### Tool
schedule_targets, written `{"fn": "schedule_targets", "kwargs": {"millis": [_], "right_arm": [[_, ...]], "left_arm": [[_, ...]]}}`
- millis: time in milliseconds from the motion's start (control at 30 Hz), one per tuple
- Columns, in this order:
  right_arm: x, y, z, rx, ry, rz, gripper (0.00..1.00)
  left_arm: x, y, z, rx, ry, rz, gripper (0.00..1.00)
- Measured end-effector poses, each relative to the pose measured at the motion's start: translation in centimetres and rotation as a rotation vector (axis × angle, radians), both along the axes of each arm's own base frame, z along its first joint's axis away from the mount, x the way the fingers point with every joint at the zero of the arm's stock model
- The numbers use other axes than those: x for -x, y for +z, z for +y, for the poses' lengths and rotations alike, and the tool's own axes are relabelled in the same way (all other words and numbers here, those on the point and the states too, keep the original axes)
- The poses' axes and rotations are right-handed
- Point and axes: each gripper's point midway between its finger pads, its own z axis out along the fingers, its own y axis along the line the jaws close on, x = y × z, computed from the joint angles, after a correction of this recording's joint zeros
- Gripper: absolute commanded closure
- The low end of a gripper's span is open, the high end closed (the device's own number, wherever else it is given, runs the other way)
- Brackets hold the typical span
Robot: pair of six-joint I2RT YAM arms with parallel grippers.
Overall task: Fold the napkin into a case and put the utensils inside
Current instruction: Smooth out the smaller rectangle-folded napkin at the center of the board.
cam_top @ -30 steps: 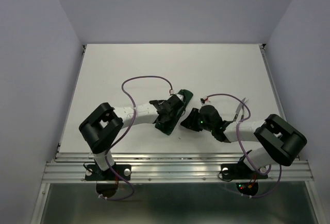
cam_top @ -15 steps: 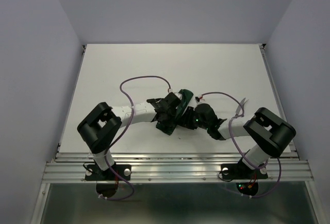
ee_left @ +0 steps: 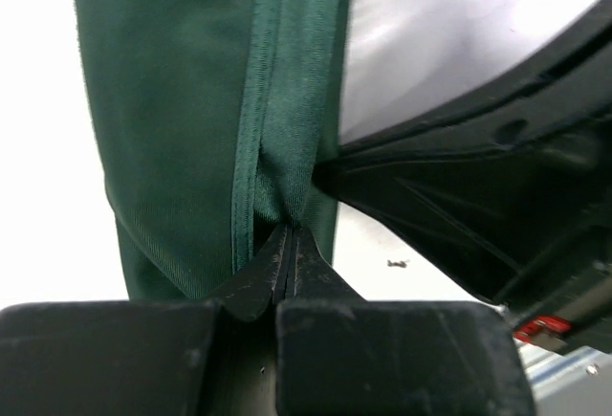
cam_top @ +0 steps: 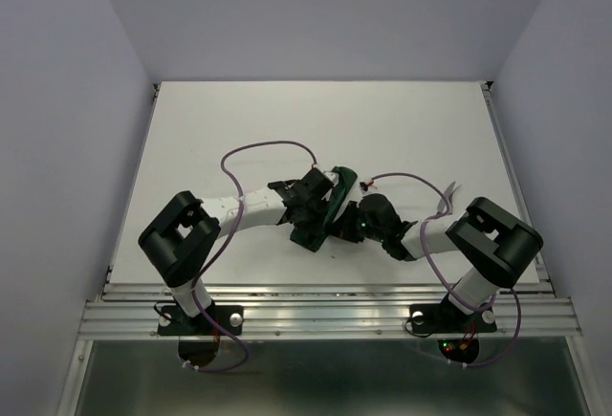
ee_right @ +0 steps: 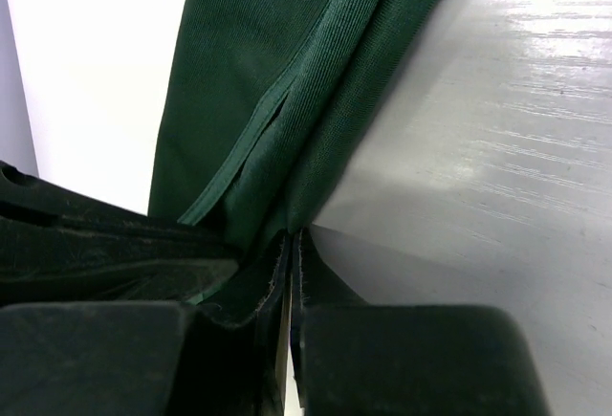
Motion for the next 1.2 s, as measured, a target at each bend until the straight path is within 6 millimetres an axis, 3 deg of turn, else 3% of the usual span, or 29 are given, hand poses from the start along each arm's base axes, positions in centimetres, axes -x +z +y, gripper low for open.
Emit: {"fn": "schedule_targets", "kwargs": {"millis": [400, 867, 967, 1033, 1200], "right_arm": [[-0.35, 0.07, 0.7, -0.016, -0.005, 0.009, 0.97], [-0.34, 0.11, 0.91, -0.026, -0.015, 0.014, 0.94], [-0.43, 0.11, 0.86, -0.026, -0.021, 0.013, 0.87], [-0.5, 0.14, 0.84, -0.027, -0.028, 0.014, 0.85], [-0.87, 0.52, 0.66, -0.026, -0.051, -0.002, 0.66]], "left_arm": [[0.96, 0.21, -0.78, 0.043, -0.034, 0.046, 1.0], [0.44, 0.37, -0.69, 0.068, -0.001, 0.065, 1.0], [0.25, 0.27, -0.54, 0.063, 0.008, 0.062, 0.94], [0.25, 0.19, -0.57, 0.063, 0.009, 0.064, 0.85], [0.17, 0.13, -0.54, 0.062, 0.013, 0.064, 0.68]]}}
